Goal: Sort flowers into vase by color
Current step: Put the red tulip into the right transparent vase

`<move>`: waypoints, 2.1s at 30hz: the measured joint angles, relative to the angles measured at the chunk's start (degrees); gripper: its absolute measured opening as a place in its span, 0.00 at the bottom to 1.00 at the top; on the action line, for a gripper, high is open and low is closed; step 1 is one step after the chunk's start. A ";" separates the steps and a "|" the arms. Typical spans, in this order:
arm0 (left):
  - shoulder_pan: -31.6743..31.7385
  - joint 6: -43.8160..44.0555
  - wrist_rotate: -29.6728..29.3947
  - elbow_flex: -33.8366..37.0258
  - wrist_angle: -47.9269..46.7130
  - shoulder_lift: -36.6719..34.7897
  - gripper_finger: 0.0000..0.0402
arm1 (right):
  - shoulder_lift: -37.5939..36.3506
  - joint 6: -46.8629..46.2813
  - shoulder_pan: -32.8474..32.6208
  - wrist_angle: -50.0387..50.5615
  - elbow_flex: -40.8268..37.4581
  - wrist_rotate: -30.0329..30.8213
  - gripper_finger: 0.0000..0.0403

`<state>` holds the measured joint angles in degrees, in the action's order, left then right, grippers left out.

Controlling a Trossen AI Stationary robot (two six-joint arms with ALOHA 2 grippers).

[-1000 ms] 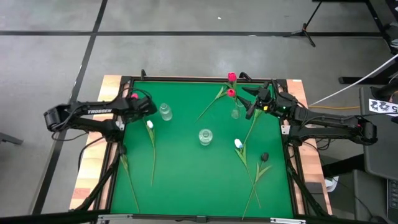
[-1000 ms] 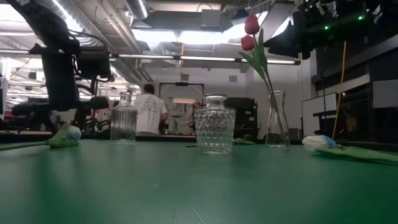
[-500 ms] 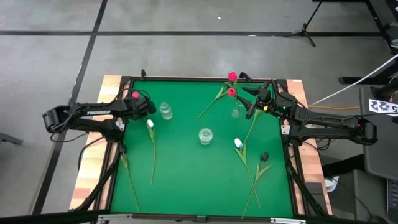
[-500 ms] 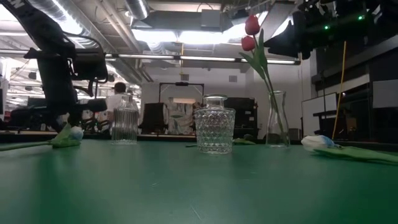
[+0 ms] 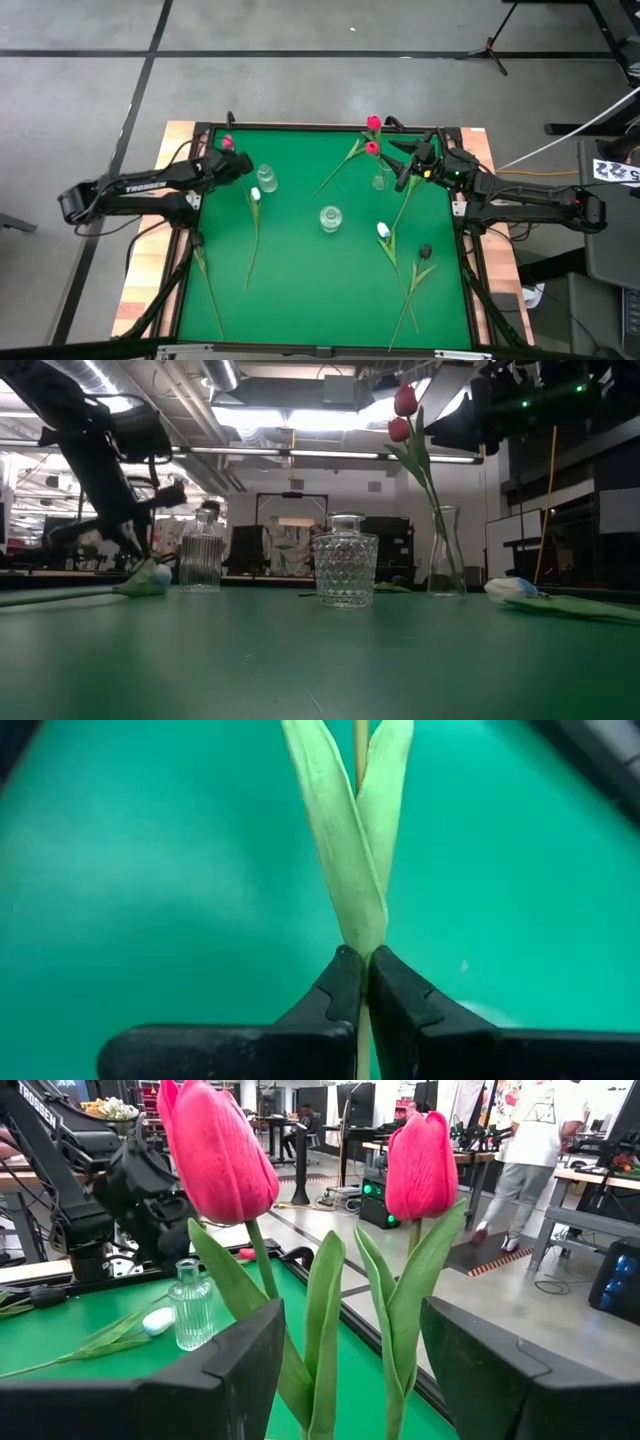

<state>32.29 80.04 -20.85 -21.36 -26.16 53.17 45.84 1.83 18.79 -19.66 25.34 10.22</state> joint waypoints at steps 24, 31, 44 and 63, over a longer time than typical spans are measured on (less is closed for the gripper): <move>-2.13 -35.55 -5.01 -23.15 11.56 -7.41 0.02 | 0.00 -0.03 -0.01 -5.24 0.00 -1.14 0.58; -6.84 -44.81 -4.93 -25.21 25.86 -7.38 0.02 | 0.00 -0.04 -0.01 -13.94 0.00 -7.23 0.58; -17.13 -52.33 -3.33 -25.21 43.32 -1.11 0.03 | 1.03 -1.81 -0.10 -14.62 6.60 -15.30 0.58; -19.98 -58.22 10.41 -35.40 56.92 16.71 0.01 | 11.15 2.73 -0.09 3.18 22.72 -21.00 0.58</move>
<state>12.32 21.81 -10.44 -56.76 30.76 69.88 57.00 4.56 18.70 -16.48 48.06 -10.78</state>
